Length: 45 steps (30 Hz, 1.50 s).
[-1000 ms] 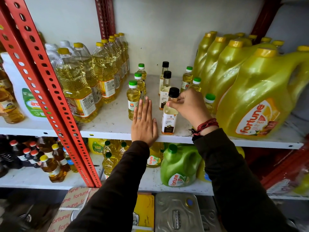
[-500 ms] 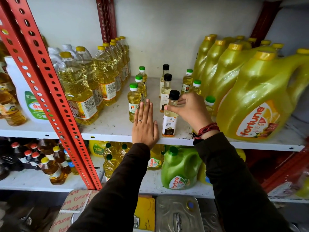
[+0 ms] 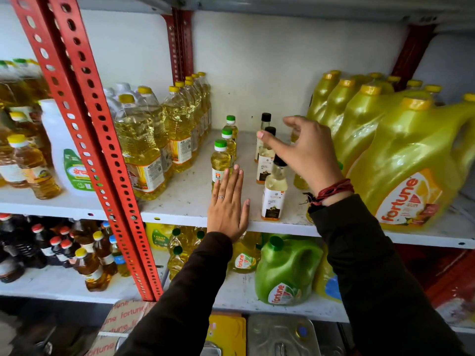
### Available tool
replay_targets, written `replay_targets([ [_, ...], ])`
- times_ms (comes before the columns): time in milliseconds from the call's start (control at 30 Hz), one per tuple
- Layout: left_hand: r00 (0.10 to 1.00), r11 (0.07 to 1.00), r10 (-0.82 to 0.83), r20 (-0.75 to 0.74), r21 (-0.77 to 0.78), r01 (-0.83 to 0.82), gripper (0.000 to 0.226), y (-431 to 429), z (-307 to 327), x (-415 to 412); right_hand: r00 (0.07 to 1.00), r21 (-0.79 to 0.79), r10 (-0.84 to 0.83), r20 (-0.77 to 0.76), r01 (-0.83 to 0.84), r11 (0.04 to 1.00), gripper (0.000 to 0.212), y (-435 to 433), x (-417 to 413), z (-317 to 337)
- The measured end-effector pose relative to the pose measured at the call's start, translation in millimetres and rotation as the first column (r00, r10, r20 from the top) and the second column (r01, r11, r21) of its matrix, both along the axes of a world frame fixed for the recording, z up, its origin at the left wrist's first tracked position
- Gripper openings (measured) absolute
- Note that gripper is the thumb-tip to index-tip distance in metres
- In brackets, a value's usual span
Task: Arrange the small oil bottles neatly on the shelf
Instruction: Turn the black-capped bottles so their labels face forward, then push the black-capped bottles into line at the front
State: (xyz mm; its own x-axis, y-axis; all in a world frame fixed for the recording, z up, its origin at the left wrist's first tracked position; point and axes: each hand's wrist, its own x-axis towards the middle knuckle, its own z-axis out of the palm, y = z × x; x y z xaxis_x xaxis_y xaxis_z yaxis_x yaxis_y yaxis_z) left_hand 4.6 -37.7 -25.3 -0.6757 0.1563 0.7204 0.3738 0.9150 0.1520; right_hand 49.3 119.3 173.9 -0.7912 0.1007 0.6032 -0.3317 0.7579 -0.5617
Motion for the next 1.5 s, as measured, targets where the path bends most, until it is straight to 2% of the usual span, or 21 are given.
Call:
replay_targets([
  [167, 0.997, 0.997, 0.074, -0.013, 0.029, -0.073, 0.069, -47, -1, 0, 0.994, -0.013, 0.096, -0.051, -0.097, 0.995, 0.072, -43, -12, 12],
  [333, 0.991, 0.991, 0.129, -0.019, 0.03, -0.129, 0.068, -93, -4, -8, 0.978, -0.011, 0.193, 0.074, -0.193, 0.981, 0.057, -93, -40, -11],
  [567, 0.994, 0.994, 0.108, -0.025, -0.021, -0.109, 0.07, -109, -11, -18, 0.963, -0.014, 0.122, 0.24, -0.123, 0.992, 0.052, -111, -76, -38],
  [700, 0.996, 0.997, 0.082, -0.037, -0.002, -0.082, 0.07, -110, -12, -19, 0.939, -0.084, 0.162, 0.302, -0.143, 0.986, 0.049, -105, -86, -46],
  [833, 0.995, 0.997, 0.08, -0.061, 0.017, -0.079, 0.07, -109, -12, -18, 0.939, -0.149, 0.168, 0.3, -0.128, 0.981, 0.042, -102, -90, -50],
  [967, 0.993, 0.995, 0.097, -0.068, 0.017, -0.096, 0.071, -110, -12, -18, 0.961, -0.113, 0.111, 0.254, -0.085, 0.99, 0.03, -103, -91, -54],
  [1267, 0.993, 0.994, 0.104, -0.052, 0.017, -0.104, 0.071, -109, -10, -17, 0.974, -0.072, 0.03, 0.224, -0.014, 0.997, 0.035, -108, -87, -57],
  [1400, 0.993, 0.994, 0.108, -0.056, 0.015, -0.107, 0.071, -109, -11, -16, 0.96, -0.137, 0.086, 0.265, -0.051, 0.989, 0.038, -105, -85, -58],
  [1500, 0.992, 0.994, 0.112, -0.053, 0.01, -0.112, 0.072, -109, -10, -16, 0.943, -0.26, 0.145, 0.298, -0.067, 0.963, 0.032, -106, -87, -62],
])
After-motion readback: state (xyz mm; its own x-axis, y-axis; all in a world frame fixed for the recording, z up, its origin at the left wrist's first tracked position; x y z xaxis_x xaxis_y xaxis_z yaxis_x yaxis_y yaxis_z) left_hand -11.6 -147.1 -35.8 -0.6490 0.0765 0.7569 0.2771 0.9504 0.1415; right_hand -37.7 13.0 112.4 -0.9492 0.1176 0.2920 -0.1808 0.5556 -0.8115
